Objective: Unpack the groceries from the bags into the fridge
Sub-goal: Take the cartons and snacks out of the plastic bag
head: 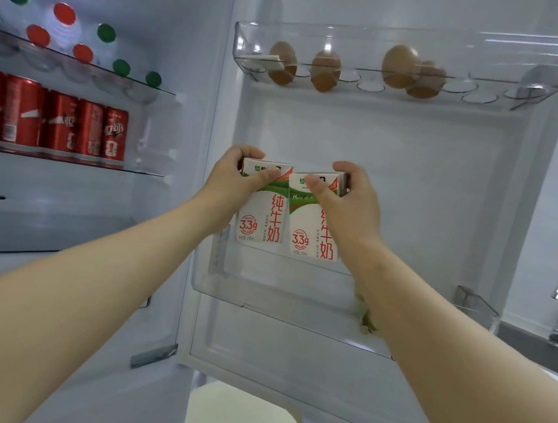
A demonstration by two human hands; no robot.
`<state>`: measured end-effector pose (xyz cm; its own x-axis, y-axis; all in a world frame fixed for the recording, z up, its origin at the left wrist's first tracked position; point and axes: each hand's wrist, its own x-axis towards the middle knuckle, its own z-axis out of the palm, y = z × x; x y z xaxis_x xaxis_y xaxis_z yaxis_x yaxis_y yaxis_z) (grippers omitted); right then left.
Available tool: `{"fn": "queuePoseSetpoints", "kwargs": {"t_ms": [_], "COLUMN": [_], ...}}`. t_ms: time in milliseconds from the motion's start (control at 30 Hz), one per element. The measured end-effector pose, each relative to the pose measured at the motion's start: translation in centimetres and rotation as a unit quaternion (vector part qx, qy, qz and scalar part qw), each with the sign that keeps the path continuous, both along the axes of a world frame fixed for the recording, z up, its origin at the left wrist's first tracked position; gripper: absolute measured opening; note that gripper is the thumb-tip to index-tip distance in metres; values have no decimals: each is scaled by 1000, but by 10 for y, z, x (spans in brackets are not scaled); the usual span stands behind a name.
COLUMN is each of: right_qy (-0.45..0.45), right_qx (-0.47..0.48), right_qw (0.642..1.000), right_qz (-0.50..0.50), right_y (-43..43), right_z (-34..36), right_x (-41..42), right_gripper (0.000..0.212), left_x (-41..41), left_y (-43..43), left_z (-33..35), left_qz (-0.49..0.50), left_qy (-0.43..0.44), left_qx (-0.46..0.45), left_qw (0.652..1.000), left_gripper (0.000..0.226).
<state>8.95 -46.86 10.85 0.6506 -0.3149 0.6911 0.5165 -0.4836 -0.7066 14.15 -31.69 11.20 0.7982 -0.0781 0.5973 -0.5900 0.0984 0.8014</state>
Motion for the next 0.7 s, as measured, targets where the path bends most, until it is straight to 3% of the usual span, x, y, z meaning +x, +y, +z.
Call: {"fn": "queuePoseSetpoints", "kwargs": {"t_ms": [167, 367, 700], "right_qy": [37, 103, 151], "right_qx": [4, 120, 134], "right_qw": [999, 985, 978], "right_qz": [-1, 65, 56], "right_y": [-4, -15, -18], "right_z": [-16, -22, -26], "right_x": [11, 21, 25], "right_gripper": [38, 43, 48], "left_x": [15, 27, 32], "left_y": [-5, 0, 14], "left_z": [-22, -26, -26], "left_qz": [0, -32, -34], "left_qy": [1, 28, 34], "left_qx": [70, 93, 361], "left_qw": [998, 995, 931], "left_gripper": [29, 32, 39]}}
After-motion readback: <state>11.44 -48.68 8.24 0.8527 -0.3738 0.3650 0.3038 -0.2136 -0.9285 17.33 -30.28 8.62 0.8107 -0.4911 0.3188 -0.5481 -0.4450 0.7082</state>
